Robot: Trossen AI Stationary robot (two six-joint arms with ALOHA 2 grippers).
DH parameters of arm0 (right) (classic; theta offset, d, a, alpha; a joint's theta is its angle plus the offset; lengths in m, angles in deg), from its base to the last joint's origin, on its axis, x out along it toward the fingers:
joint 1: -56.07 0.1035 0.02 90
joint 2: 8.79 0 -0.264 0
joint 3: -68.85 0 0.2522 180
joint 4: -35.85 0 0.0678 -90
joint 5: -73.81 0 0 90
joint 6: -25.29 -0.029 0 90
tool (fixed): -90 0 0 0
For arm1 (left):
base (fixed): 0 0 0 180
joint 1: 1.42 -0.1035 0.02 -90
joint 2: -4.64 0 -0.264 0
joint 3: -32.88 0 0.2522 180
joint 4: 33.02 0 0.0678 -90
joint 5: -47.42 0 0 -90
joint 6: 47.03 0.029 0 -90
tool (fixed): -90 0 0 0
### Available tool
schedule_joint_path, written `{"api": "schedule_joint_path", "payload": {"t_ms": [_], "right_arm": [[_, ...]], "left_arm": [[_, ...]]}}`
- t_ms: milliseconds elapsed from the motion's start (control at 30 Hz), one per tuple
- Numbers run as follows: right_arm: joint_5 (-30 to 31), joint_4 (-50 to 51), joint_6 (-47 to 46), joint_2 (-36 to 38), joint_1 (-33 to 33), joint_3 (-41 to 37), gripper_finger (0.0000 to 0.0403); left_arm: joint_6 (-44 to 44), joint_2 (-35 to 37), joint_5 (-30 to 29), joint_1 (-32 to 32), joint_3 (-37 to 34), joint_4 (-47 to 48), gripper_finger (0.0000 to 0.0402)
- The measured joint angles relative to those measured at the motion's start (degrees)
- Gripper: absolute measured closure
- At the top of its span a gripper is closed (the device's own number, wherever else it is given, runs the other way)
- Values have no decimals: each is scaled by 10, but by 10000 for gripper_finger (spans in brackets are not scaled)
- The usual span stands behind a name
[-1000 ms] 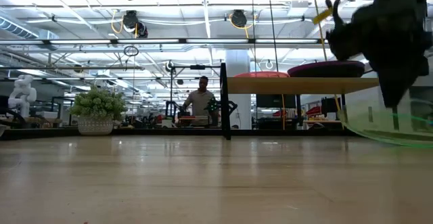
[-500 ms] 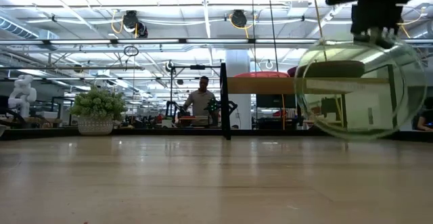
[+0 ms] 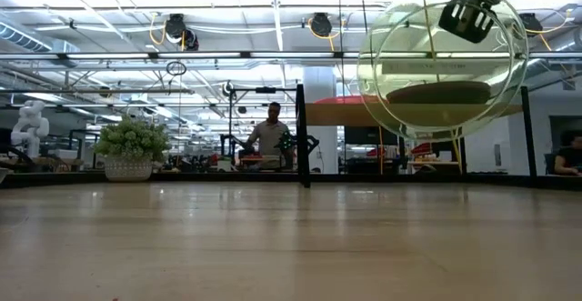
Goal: Place and stack plates onto a shelf
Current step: Stack the green plate on the pink plate on the shelf
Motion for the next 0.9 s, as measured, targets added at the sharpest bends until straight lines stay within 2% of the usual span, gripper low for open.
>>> {"api": "schedule_joint_path", "payload": {"t_ms": [133, 267, 367, 533, 600, 700, 900], "right_arm": [[1, 4, -2, 0, 0, 0, 402], [1, 3, 0, 0, 0, 0, 402], [1, 1, 0, 0, 0, 0, 402], [-1, -2, 1, 0, 0, 0, 403], [-1, -3, 1, 0, 0, 0, 403], [-1, -3, 1, 0, 0, 0, 403], [-1, -3, 2, 0, 0, 0, 403]], "left_arm": [[23, -14, 24, -19, 1, -37, 327], [23, -34, 116, -37, -2, -62, 318], [27, -46, 152, -44, -1, -71, 290], [91, -82, 154, -48, -2, -87, 224], [125, -96, 150, -48, 1, -114, 213], [149, -116, 165, -52, 0, -127, 216], [140, -146, 195, -69, 0, -137, 246]]}}
